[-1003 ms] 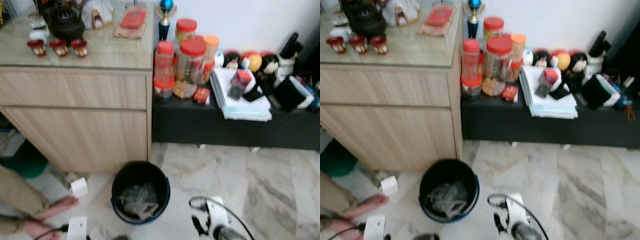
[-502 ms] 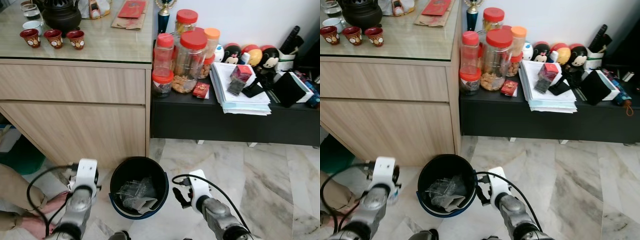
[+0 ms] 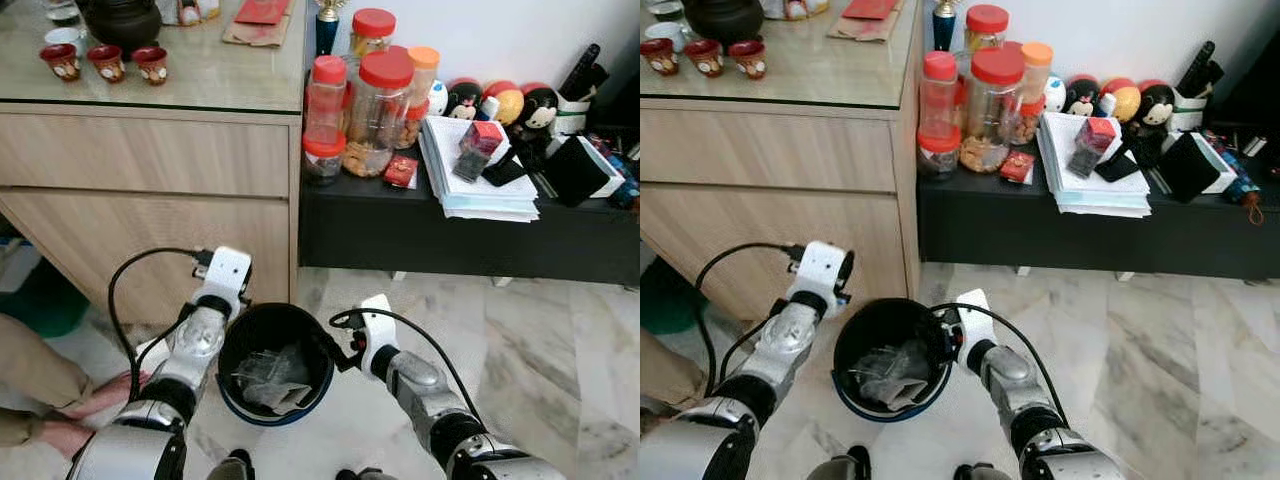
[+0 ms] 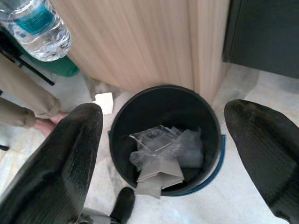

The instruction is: Picking trash to rubbish bin

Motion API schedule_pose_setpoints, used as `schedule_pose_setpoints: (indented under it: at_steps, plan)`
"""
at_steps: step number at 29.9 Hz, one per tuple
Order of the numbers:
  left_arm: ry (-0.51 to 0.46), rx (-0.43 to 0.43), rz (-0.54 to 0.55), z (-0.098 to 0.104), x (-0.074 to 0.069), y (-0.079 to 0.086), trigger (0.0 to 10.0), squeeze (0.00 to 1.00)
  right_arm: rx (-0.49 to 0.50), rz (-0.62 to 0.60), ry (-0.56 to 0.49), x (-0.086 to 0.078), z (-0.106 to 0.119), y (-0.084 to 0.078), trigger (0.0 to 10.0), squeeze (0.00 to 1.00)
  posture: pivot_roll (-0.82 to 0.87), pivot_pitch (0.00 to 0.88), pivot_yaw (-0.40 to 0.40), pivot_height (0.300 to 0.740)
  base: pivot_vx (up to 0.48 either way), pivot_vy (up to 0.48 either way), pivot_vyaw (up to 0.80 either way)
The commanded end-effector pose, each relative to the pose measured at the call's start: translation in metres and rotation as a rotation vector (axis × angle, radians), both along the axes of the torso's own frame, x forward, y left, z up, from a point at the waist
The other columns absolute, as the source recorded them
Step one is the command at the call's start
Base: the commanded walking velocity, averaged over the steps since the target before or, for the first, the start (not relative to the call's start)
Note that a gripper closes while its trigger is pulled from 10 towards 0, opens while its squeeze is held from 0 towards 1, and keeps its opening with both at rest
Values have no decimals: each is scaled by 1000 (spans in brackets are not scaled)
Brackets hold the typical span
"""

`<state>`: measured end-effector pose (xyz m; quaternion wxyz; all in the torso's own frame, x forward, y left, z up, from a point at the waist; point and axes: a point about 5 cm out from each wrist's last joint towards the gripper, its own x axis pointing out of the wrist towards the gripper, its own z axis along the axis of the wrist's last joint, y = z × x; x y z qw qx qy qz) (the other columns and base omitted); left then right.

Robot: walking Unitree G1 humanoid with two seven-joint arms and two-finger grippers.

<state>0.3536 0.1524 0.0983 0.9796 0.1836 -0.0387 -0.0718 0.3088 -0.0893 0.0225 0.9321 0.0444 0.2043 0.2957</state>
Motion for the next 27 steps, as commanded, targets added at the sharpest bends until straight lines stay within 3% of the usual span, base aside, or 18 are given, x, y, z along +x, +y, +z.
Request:
schedule_pose_setpoints:
  at_steps: [1,10,16,17,27]
  plan:
    - [-4,-1,-43,0,-1,-7,10000,0,14,-6,-4,0,0,-4,10000,0,35,249,-111,740,0,0,0]
    - [8,-53,-162,3,0,-29,10000,0,57,28,-35,1,6,-9,10000,0,-3,299,-143,740,0,0,0]
    - [34,10,-225,-4,-4,-42,10000,0,20,66,-43,-2,4,-8,10000,0,2,308,-156,740,0,0,0]
    - [42,10,-243,-7,-6,-45,10000,1000,20,71,-45,-4,4,-9,10000,0,-1,313,-162,740,0,0,0]
    - [66,21,-252,-13,-10,-44,10000,1000,6,64,-48,-5,3,-14,10000,0,8,309,-163,740,0,0,0]
